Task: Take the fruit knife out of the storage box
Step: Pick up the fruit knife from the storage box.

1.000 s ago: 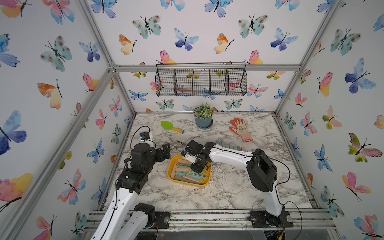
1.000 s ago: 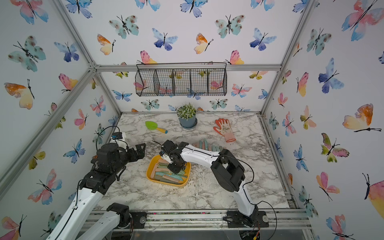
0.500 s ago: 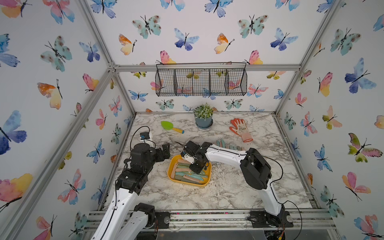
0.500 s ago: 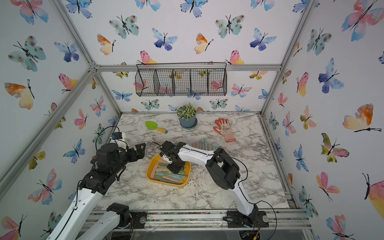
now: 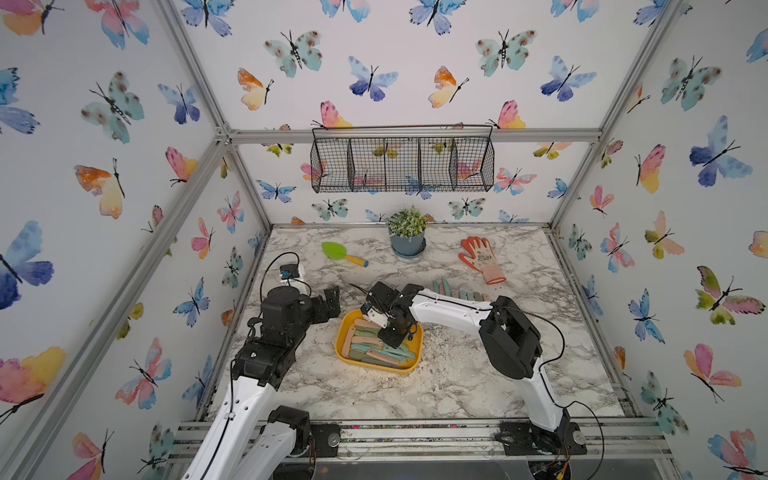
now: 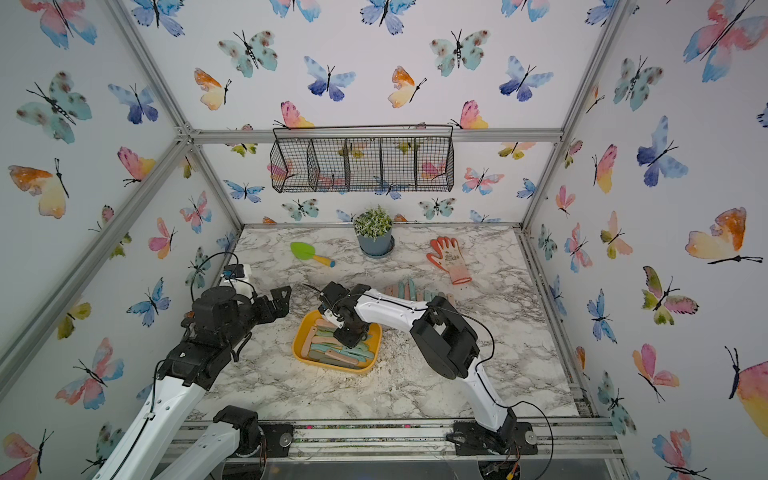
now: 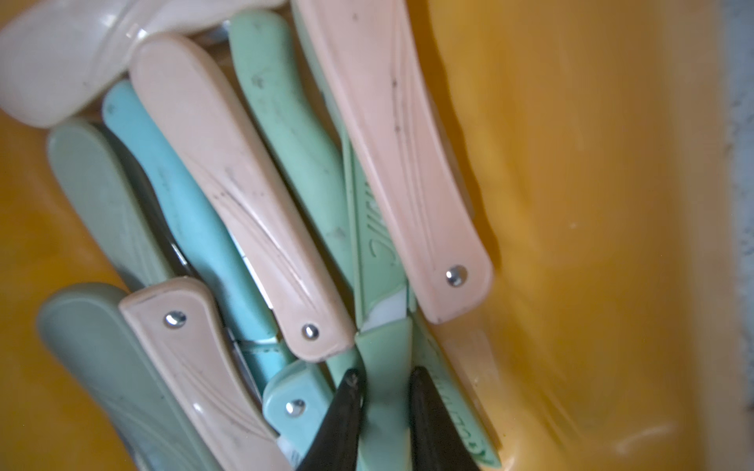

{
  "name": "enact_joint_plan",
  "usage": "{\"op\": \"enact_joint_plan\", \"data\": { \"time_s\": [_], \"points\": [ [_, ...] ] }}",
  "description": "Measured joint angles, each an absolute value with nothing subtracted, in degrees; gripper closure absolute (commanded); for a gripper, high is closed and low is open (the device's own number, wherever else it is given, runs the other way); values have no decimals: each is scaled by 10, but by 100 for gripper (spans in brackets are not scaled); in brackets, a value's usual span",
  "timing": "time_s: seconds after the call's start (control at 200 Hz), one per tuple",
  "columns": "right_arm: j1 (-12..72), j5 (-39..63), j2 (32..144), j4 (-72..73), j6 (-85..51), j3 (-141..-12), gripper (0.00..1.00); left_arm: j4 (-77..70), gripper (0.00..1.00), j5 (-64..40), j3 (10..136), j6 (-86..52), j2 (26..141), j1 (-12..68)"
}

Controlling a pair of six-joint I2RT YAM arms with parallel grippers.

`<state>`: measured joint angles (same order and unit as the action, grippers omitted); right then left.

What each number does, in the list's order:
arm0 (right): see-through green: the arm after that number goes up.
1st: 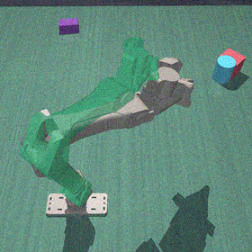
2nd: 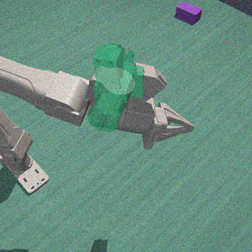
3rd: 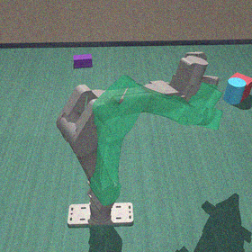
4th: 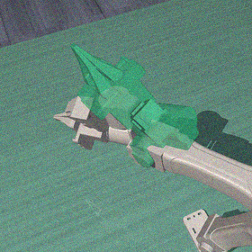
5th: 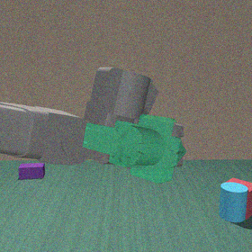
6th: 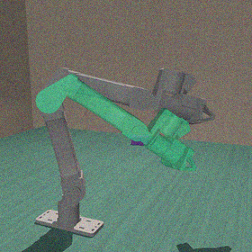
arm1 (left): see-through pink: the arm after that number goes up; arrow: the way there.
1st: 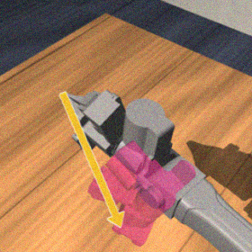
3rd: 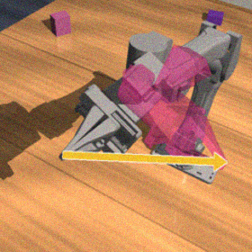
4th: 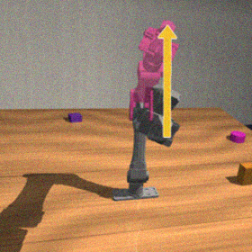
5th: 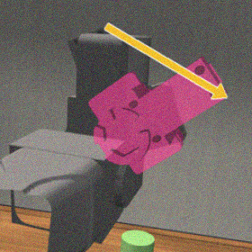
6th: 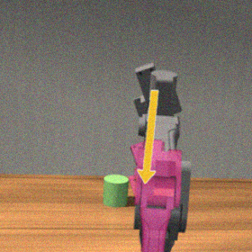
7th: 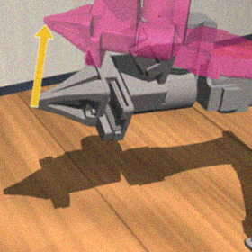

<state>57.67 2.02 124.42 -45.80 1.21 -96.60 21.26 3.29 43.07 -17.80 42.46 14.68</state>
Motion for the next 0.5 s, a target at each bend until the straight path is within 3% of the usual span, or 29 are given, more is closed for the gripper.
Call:
{"op": "enact_joint_plan", "data": {
  "time_s": [0.501],
  "points": [
    [577, 23, 1211, -473, 31, -945, 78, 213, 2, 33, 431, -178, 424, 147]
  ]
}}
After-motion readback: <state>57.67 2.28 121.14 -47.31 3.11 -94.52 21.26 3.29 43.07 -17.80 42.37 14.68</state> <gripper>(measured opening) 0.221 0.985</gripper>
